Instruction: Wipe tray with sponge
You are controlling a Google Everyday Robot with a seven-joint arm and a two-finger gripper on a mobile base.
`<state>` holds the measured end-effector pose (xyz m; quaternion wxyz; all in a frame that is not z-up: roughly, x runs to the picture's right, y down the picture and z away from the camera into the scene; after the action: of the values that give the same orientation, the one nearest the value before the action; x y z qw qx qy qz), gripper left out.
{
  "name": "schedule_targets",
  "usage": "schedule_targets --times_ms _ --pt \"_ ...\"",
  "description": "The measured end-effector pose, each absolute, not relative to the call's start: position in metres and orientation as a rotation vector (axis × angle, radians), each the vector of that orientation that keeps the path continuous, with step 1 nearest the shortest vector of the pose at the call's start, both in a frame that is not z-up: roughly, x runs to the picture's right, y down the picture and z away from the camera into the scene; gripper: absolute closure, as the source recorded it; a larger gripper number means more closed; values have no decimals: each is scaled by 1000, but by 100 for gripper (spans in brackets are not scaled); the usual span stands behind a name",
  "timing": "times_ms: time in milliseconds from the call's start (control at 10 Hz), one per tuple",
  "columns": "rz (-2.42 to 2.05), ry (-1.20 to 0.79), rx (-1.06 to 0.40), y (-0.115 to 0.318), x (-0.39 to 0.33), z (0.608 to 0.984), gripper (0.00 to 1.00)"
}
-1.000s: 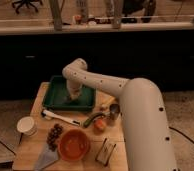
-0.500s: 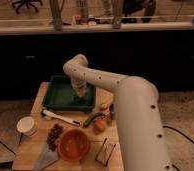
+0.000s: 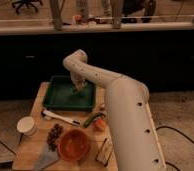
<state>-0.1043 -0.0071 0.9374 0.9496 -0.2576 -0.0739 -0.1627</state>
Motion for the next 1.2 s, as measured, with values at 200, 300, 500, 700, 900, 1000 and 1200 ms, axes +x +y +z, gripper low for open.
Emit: schedule_targets --times_ms 200,300,500,700,900,1000,1200 --pt "-382 -213 -530 2 -131 931 100" --pt "-409 -240 -538 10 -142 926 100" --pt "-467 -295 -555 31 -160 913 100" --pt "-493 -325 -565 45 -159 901 100" --pt "-493 -328 -568 52 -142 891 100" --pt "-482 -318 -566 52 -126 888 100" --pt "-429 -291 -552 45 -91 886 100"
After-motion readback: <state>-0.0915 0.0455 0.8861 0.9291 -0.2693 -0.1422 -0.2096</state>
